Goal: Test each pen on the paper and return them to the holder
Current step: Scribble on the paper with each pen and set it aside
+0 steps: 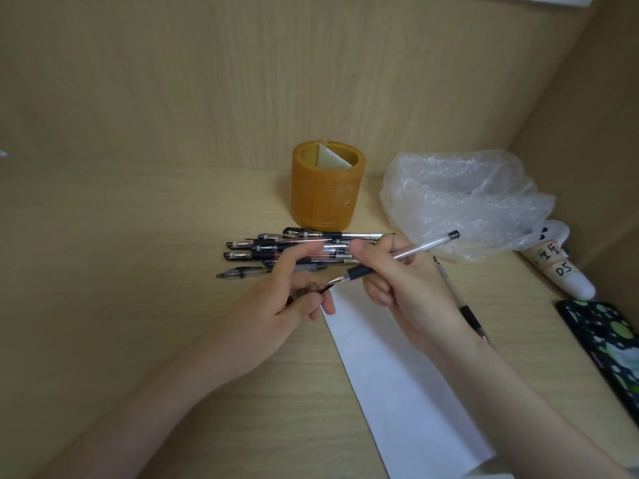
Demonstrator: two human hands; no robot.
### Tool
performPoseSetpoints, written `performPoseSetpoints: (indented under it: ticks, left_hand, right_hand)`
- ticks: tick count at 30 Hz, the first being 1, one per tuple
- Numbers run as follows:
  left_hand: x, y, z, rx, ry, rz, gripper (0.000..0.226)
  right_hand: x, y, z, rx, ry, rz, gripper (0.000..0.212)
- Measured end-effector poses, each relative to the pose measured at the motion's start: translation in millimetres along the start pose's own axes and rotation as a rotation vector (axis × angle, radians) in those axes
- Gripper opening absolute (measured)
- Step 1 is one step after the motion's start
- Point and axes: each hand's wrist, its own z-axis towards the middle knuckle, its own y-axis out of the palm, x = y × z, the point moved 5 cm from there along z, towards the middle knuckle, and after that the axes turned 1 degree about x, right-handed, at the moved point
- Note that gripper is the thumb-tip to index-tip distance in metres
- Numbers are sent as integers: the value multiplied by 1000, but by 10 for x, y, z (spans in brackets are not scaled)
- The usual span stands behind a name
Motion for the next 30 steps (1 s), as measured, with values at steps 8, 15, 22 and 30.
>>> performPoseSetpoints:
  ticks: [8, 15, 22, 30]
  left_hand:
    - [88, 26, -3, -23, 14, -17, 63]
    - [48, -25, 10, 86, -18, -77, 30]
    - [50, -18, 29, 163, 24, 235, 34]
    - [97, 63, 144, 77, 36, 309, 30]
  right_hand:
    - [-8, 43, -60, -37, -51, -97, 38]
    - [61, 88, -84, -222, 10, -64, 17]
    - [75, 44, -62, -185, -17, -119, 27]
    - [79, -54, -87, -140, 7, -124, 27]
